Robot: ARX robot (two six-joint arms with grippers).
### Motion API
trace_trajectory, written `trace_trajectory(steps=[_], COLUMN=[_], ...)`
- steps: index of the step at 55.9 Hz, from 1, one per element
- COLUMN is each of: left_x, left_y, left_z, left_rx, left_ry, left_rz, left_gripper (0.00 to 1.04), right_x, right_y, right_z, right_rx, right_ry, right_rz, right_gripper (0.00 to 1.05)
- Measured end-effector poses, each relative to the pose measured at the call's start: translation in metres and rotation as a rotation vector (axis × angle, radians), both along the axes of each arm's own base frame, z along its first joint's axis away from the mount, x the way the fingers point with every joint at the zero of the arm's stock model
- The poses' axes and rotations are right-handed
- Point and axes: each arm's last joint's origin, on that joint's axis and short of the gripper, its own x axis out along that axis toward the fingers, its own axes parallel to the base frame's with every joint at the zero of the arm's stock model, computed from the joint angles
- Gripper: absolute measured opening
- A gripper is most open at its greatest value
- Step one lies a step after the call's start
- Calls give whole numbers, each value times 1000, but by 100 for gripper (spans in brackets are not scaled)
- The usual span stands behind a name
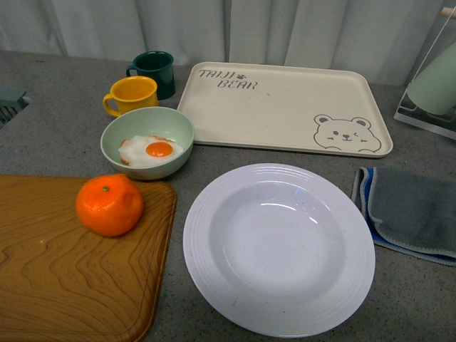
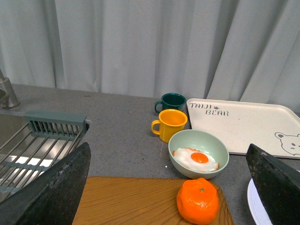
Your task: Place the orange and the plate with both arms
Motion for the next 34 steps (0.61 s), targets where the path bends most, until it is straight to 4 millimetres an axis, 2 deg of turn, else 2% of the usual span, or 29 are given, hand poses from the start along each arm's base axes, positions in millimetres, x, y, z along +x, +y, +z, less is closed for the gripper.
trace_trajectory(steps=[34], left_x=[0], left_y=[0], left_z=[0], left_rx=[0], left_ry=[0], left_rz=[0], left_gripper=[98], right_x=[0], right_y=[0], right_z=[0], right_rx=[0], right_ry=[0], right_rz=[0], right_gripper=[95])
